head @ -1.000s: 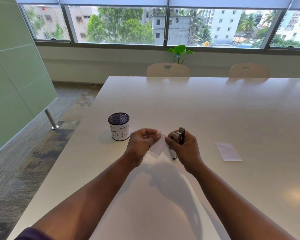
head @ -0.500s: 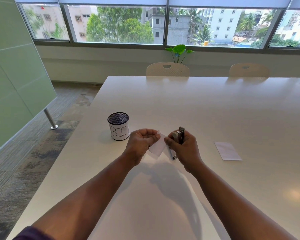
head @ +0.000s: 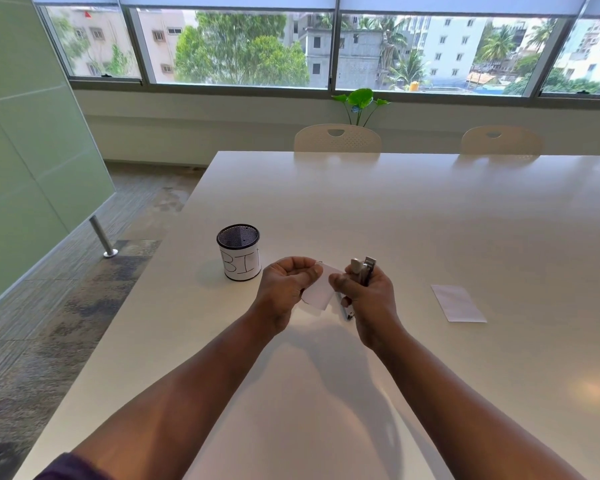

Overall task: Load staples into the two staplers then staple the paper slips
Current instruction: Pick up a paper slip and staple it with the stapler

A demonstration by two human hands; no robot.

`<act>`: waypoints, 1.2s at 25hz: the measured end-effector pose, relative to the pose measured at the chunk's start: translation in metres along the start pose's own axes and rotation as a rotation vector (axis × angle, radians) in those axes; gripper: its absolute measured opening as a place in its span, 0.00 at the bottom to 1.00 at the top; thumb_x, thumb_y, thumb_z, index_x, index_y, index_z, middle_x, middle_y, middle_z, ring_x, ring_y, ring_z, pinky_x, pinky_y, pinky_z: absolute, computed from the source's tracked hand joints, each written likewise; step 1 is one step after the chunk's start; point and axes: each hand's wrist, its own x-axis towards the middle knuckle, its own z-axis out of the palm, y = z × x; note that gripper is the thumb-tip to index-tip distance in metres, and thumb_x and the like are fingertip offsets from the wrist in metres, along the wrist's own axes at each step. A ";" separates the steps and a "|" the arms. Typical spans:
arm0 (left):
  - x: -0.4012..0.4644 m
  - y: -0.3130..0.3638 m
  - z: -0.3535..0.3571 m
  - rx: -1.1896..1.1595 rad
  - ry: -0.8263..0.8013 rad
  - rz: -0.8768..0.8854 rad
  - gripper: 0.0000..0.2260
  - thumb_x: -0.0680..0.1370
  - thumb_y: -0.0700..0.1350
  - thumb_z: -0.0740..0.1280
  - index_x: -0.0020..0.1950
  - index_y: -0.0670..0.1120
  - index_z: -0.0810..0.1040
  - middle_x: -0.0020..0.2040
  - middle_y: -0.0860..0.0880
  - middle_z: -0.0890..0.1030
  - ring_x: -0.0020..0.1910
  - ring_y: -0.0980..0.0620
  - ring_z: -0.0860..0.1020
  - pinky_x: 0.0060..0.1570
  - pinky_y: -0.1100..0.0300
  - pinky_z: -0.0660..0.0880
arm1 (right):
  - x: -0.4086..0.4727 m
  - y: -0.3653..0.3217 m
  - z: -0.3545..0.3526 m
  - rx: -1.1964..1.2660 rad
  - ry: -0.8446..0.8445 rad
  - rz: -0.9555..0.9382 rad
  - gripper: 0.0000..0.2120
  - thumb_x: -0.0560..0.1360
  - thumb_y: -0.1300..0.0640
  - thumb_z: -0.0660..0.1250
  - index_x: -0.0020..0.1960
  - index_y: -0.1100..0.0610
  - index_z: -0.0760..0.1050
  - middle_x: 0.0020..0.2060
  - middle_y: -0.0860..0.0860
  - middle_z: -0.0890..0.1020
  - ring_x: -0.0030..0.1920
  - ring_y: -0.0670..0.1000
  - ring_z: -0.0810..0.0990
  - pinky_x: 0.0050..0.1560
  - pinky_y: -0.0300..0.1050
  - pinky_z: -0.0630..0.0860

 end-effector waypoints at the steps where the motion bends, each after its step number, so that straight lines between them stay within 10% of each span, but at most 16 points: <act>1: 0.000 -0.001 0.001 -0.020 0.011 -0.002 0.04 0.76 0.35 0.73 0.49 0.42 0.83 0.45 0.43 0.86 0.44 0.47 0.83 0.49 0.52 0.82 | -0.001 0.000 0.001 0.026 0.006 -0.001 0.12 0.70 0.62 0.78 0.46 0.54 0.75 0.34 0.47 0.81 0.35 0.48 0.81 0.39 0.50 0.76; 11: -0.002 -0.001 -0.003 0.122 -0.151 -0.080 0.05 0.77 0.37 0.72 0.52 0.43 0.84 0.48 0.45 0.86 0.46 0.50 0.84 0.50 0.54 0.82 | -0.001 -0.006 0.002 -0.007 0.028 -0.108 0.14 0.76 0.68 0.71 0.42 0.53 0.69 0.30 0.45 0.72 0.29 0.48 0.72 0.29 0.42 0.73; 18: 0.002 0.005 -0.003 0.160 -0.061 0.005 0.02 0.77 0.37 0.73 0.48 0.42 0.85 0.37 0.50 0.86 0.35 0.58 0.82 0.35 0.67 0.77 | -0.003 -0.009 0.002 -0.034 -0.040 -0.078 0.12 0.73 0.63 0.76 0.50 0.52 0.77 0.36 0.45 0.82 0.36 0.46 0.79 0.37 0.44 0.77; 30: 0.016 0.004 -0.018 0.068 -0.048 -0.019 0.06 0.75 0.38 0.74 0.41 0.46 0.88 0.45 0.40 0.83 0.48 0.42 0.76 0.56 0.47 0.77 | -0.009 -0.021 0.014 -0.186 -0.080 -0.072 0.07 0.75 0.56 0.76 0.40 0.52 0.81 0.28 0.44 0.80 0.28 0.43 0.76 0.25 0.35 0.70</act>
